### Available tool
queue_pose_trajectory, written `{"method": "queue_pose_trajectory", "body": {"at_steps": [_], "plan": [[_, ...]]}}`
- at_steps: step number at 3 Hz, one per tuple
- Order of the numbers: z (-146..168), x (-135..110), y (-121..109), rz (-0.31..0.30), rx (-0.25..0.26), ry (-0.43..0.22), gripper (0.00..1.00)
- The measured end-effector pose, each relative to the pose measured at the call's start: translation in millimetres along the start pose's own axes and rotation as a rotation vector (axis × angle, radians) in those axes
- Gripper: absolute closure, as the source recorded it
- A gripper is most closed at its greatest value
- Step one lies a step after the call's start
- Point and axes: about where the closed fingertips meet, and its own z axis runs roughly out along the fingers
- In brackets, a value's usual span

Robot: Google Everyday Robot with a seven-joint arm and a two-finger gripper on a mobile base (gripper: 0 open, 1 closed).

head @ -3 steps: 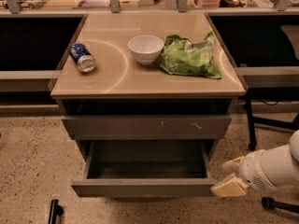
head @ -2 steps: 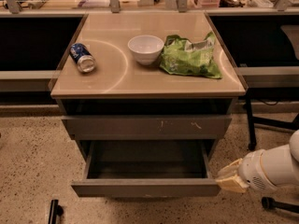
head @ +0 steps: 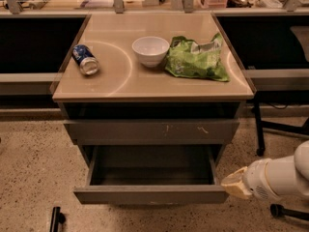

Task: Close middle drawer

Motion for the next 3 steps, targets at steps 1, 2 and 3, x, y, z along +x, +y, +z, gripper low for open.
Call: {"method": "queue_pose_trajectory", "body": {"at_steps": [1,2,3], "plan": [[44,1,-12,0.052,0.028,-0.122,1.00],[107,0,-37,0.087,0.029,-0.229,1.00],[160,11,-45,0.148,-0.031,-0.277,1.00]]}}
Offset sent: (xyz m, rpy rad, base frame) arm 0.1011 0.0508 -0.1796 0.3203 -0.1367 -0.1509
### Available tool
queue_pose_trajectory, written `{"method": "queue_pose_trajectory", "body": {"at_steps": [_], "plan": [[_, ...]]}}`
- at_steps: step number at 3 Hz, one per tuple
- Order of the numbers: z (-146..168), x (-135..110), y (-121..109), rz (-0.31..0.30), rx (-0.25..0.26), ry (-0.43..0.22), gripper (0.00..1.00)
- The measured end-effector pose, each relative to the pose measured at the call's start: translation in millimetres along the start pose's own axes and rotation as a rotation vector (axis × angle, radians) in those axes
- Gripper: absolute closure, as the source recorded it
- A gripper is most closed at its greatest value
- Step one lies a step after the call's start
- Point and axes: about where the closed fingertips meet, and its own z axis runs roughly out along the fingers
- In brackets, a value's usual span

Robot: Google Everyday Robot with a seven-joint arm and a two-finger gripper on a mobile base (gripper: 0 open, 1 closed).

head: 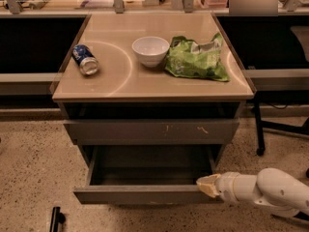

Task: Close middle drawer

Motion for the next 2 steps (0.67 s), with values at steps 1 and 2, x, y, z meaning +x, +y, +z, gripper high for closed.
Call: {"method": "queue_pose_trajectory", "body": {"at_steps": [1,2], "plan": [[12.0,12.0,3.3,0.025,-0.023,0.000,1.00],[14.8,15.1,9.1,0.021,-0.019,0.015,1.00]]}}
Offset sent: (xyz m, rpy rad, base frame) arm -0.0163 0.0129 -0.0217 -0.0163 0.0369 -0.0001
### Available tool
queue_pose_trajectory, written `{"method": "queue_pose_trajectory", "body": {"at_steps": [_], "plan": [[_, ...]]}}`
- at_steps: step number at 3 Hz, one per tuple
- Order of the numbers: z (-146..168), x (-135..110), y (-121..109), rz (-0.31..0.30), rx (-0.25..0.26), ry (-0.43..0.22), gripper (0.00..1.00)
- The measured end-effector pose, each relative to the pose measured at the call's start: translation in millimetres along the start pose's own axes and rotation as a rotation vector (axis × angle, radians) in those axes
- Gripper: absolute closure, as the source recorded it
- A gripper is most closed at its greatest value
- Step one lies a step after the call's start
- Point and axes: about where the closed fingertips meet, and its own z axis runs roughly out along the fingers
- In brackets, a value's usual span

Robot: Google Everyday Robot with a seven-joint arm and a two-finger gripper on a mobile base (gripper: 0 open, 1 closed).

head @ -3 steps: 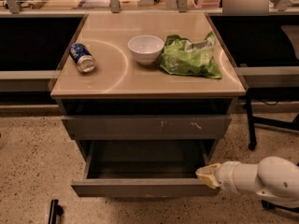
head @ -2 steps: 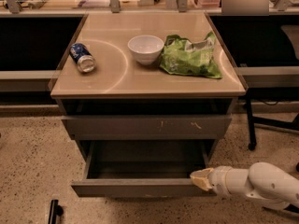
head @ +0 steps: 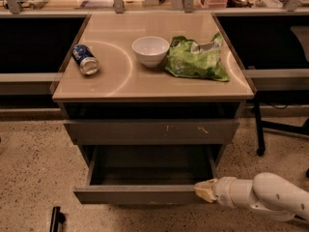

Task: Close middle drawer

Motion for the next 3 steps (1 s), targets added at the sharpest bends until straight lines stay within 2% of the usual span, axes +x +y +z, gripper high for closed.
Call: {"method": "queue_pose_trajectory", "body": {"at_steps": [1,2,3], "plan": [[-2,20,12,0.063,0.010,0.007,1.00],[2,42,20,0.131,-0.004,0.020,1.00],[23,68,10,0.187,-0.023,0.046,1.00]]}}
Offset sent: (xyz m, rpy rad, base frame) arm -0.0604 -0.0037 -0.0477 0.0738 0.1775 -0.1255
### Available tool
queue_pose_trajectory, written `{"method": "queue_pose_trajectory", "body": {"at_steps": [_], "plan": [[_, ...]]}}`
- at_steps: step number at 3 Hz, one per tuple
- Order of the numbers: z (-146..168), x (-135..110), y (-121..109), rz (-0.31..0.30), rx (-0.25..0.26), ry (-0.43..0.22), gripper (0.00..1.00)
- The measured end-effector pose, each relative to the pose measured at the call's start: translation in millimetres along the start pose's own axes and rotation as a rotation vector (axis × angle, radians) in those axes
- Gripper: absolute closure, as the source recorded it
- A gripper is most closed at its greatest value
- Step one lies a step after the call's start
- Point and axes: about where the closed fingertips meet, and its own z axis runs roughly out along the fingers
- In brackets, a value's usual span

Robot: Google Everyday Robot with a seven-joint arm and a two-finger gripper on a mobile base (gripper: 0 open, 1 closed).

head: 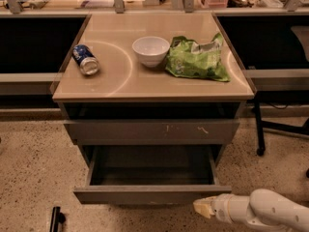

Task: Close middle drawer

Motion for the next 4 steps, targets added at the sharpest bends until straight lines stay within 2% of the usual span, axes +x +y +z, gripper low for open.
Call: {"method": "queue_pose_trajectory", "body": {"at_steps": [1,2,3,4], "plan": [[27,3,-24,0.002,-0.031,0.010,1.00],[32,-1,-35,-0.001,-0.032,0.011,1.00],[44,-12,-59,-0.004,-0.032,0.010,1.00],[45,-12,-60,-0.006,-0.032,0.010,1.00]]}}
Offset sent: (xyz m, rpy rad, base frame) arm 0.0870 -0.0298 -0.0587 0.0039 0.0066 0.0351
